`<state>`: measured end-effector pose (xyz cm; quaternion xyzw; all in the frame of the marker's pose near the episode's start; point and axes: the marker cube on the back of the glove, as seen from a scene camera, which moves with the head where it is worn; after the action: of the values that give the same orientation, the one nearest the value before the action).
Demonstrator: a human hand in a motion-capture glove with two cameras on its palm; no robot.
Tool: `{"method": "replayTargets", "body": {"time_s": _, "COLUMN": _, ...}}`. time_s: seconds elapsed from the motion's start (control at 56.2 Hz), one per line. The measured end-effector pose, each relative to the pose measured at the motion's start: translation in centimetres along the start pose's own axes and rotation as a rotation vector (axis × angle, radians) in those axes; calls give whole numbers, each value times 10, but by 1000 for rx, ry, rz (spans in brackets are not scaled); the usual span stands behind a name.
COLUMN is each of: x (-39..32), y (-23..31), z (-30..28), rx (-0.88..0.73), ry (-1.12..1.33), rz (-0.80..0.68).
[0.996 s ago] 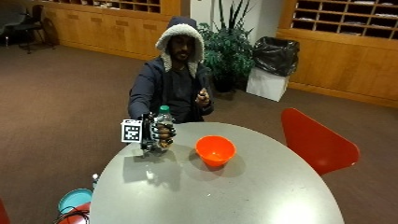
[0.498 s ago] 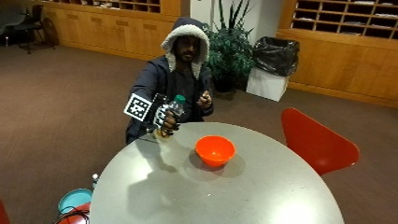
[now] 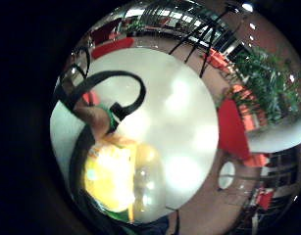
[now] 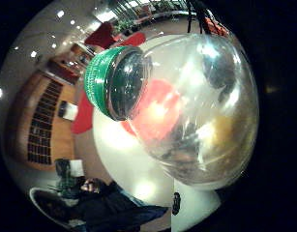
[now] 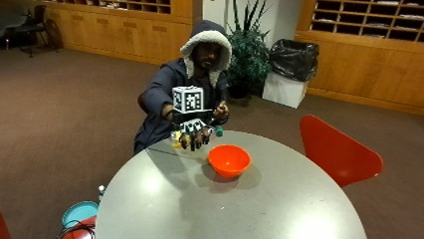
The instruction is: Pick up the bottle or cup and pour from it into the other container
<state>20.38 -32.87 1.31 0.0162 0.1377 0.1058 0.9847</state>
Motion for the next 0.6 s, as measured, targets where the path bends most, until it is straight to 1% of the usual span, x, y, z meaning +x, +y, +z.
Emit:
{"method": "replayTargets", "body": {"time_s": 0.107, "x": -8, "y": -15, "z": 1, "rx": -31, "ry": 201, "rz": -65}}
{"method": "replayTargets", "body": {"time_s": 0.373, "x": -42, "y": -26, "z": 11, "rx": -47, "ry": 499, "rz": -165}}
{"method": "replayTargets", "body": {"time_s": 0.48, "x": -66, "y": -23, "z": 20, "rx": -55, "ry": 732, "rz": -259}}
{"method": "replayTargets", "body": {"time_s": 0.604, "x": -79, "y": -28, "z": 28, "rx": -36, "ry": 813, "rz": -301}}
